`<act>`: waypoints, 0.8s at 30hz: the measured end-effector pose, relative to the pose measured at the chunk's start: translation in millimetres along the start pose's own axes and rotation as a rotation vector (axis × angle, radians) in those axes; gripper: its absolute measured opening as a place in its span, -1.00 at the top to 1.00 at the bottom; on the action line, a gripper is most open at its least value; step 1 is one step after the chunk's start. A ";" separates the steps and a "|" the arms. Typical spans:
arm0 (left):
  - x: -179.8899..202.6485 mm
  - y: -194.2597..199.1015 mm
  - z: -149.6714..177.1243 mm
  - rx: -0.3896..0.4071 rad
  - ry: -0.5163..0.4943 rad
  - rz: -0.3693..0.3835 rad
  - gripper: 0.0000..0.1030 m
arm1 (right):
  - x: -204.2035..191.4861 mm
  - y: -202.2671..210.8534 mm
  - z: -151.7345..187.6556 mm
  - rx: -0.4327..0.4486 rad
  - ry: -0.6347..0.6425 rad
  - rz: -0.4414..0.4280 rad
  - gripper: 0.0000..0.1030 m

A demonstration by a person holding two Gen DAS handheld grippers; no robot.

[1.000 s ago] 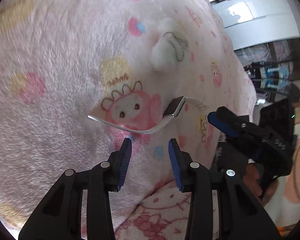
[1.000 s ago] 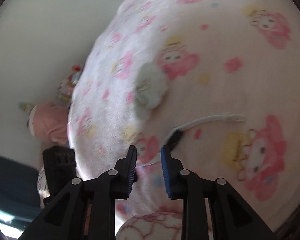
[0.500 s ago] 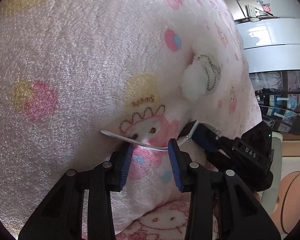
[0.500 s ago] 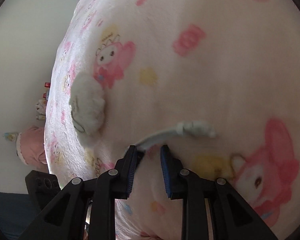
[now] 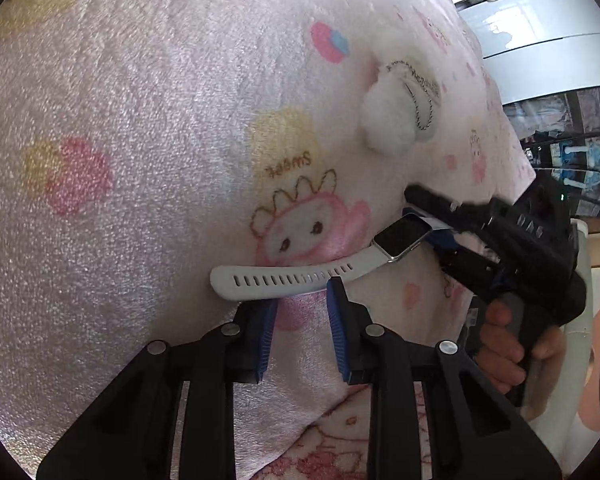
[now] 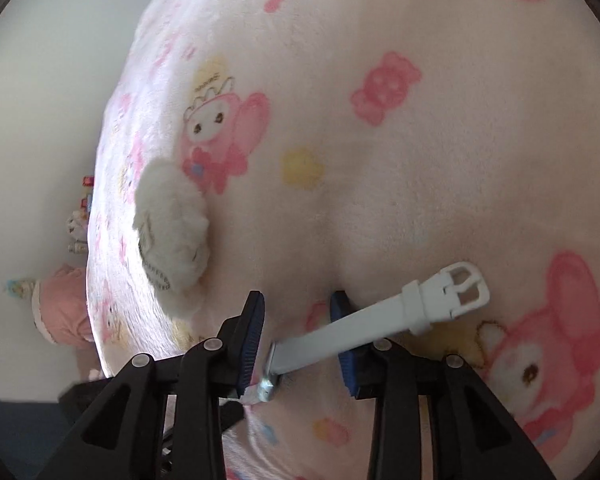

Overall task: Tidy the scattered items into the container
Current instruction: 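Carry the white watch over the black box with the right gripper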

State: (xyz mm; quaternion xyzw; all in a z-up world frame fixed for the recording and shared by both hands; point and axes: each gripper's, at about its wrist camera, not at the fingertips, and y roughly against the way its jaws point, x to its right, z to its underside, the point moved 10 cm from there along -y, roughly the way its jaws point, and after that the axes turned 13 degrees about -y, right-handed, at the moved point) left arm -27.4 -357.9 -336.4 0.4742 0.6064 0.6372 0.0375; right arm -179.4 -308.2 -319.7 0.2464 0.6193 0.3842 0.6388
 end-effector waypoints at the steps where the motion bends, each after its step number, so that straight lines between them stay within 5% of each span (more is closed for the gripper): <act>1: 0.0 0.4 -1.0 0.008 0.008 0.014 0.49 | 3.3 1.9 2.1 0.008 0.011 0.014 0.75; 6: 1.3 8.2 -13.5 0.096 0.068 0.107 0.50 | 12.4 16.4 24.0 0.013 0.104 0.043 0.89; 11: -1.6 -3.3 -14.7 0.080 0.105 0.131 0.54 | 14.8 20.0 36.1 0.004 0.124 0.085 0.87; 16: 13.8 -4.6 -6.8 0.069 0.053 0.107 0.90 | 12.1 31.5 43.9 0.037 0.133 0.023 0.87; 24: 98.4 46.5 -15.5 0.168 -0.162 0.163 0.92 | -20.9 109.2 60.4 0.200 0.254 -0.054 0.93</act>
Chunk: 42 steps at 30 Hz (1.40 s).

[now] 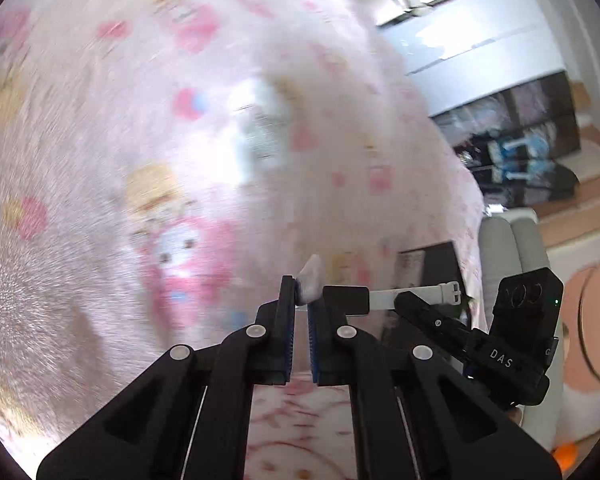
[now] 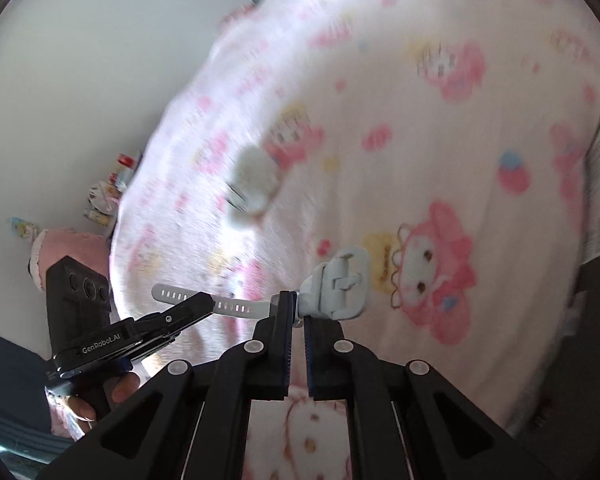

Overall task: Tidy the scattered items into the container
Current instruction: 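Carry the white watch over the black box with the right gripper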

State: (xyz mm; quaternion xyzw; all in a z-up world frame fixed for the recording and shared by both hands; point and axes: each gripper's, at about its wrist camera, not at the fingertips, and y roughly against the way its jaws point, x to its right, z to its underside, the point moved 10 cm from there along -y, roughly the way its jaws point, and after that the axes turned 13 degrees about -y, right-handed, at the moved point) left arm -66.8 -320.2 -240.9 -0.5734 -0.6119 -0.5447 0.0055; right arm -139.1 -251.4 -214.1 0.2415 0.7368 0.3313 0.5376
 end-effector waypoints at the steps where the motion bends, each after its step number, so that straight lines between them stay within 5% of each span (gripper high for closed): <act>1: 14.7 3.3 -1.8 0.008 -0.031 0.008 0.92 | 2.4 16.6 -0.8 0.026 0.003 -0.010 0.93; 7: 103.8 23.2 8.5 0.012 -0.199 0.137 0.92 | 39.2 122.3 -14.9 0.175 -0.016 -0.016 0.93; 13: 209.4 -13.8 38.6 -0.086 -0.343 0.237 0.92 | 103.5 205.5 -3.9 0.308 -0.088 0.061 0.93; 19: 278.6 -74.5 77.2 -0.209 -0.475 0.201 0.92 | 210.4 260.8 -5.2 0.324 -0.175 0.147 0.91; 28: 275.1 -149.9 111.7 -0.338 -0.555 0.024 0.92 | 310.9 240.9 8.7 0.213 -0.395 0.156 0.89; 33: 258.9 -156.4 112.8 -0.367 -0.514 -0.041 0.81 | 319.8 242.2 14.9 0.176 -0.450 0.143 0.82; 38: 255.6 -142.6 114.1 -0.387 -0.479 -0.048 0.39 | 311.6 248.1 20.0 0.173 -0.392 0.197 0.52; 42: 258.0 -124.9 115.0 -0.364 -0.483 -0.071 0.34 | 304.0 260.9 17.8 0.224 -0.338 0.264 0.52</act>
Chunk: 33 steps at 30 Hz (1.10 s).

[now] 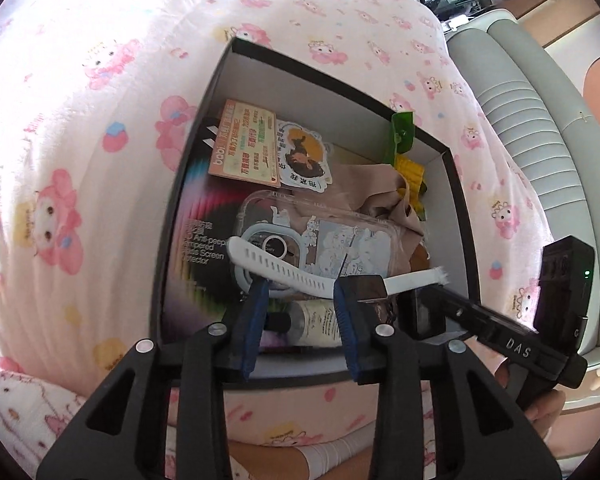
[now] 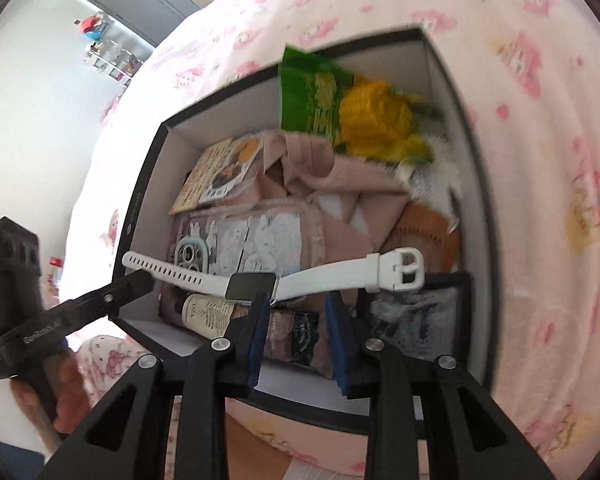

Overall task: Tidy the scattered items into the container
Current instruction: 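Carry the white watch over the black box with the right gripper, then lower the watch into the box and open the right gripper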

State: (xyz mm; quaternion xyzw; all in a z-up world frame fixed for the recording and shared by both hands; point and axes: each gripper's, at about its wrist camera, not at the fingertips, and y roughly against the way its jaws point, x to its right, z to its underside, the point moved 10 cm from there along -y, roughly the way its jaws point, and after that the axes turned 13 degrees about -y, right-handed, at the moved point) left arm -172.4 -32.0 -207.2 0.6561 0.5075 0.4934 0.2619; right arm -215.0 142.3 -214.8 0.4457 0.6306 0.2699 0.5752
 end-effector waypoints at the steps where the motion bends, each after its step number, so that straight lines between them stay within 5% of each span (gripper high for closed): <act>1: 0.6 5.1 1.6 0.011 0.001 -0.007 0.34 | 0.8 5.4 -2.1 0.030 0.013 0.023 0.52; 4: 0.4 20.4 4.3 0.057 0.008 -0.046 0.35 | 2.5 23.2 -8.1 0.113 0.038 0.058 0.52; 10: 19.8 19.7 -10.6 0.087 -0.073 -0.062 0.36 | 1.6 37.8 -25.9 0.192 0.022 -0.044 0.52; 18: 28.8 -45.5 -21.9 -0.020 -0.109 -0.072 0.36 | -5.2 -4.6 -20.0 0.113 0.063 0.009 0.52; 27: 22.9 -59.6 -12.0 -0.131 -0.074 -0.080 0.37 | 9.9 -36.6 -10.0 -0.007 -0.006 0.053 0.51; 30: 30.8 -51.6 -11.8 -0.115 -0.058 0.000 0.36 | 7.4 -29.4 -9.6 0.009 -0.004 0.049 0.52; 33: 29.7 -46.7 -20.8 -0.054 -0.107 -0.073 0.36 | 6.5 -21.8 -14.4 0.072 0.014 0.074 0.52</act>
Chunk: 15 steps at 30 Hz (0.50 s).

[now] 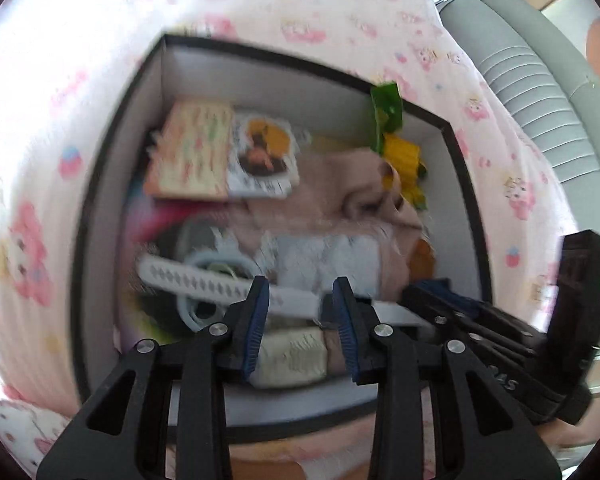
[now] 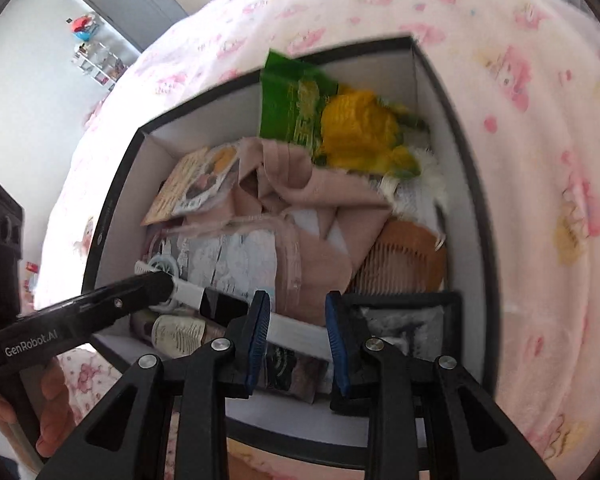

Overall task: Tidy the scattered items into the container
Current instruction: 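Lower the watch into the box and open the right gripper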

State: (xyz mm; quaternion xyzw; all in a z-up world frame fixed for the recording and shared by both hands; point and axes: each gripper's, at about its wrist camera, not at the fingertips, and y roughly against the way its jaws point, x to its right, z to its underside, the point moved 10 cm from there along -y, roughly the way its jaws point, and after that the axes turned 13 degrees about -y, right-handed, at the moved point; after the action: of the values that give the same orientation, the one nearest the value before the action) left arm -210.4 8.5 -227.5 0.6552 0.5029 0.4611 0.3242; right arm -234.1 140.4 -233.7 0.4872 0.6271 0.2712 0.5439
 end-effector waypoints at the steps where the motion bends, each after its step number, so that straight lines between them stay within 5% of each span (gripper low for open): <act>1: -1.0 -2.5 0.5 -0.005 -0.003 -0.007 0.36 | 0.8 2.2 -2.2 0.023 0.008 0.020 0.52; 8: 0.4 -13.1 7.6 -0.022 -0.007 -0.001 0.36 | 6.8 -4.7 2.8 -0.020 -0.009 0.030 0.51; 11: 7.9 1.2 11.0 0.016 -0.030 -0.011 0.36 | 2.5 10.3 5.5 -0.062 -0.113 -0.102 0.51; 15: 24.9 32.6 15.5 0.101 -0.067 -0.020 0.35 | -4.5 55.9 -5.9 0.125 -0.054 -0.051 0.48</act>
State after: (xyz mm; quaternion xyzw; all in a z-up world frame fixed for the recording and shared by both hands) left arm -182.6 23.7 -197.2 0.6806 0.5210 0.4099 0.3120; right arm -222.2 158.6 -181.6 0.5110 0.6402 0.2044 0.5359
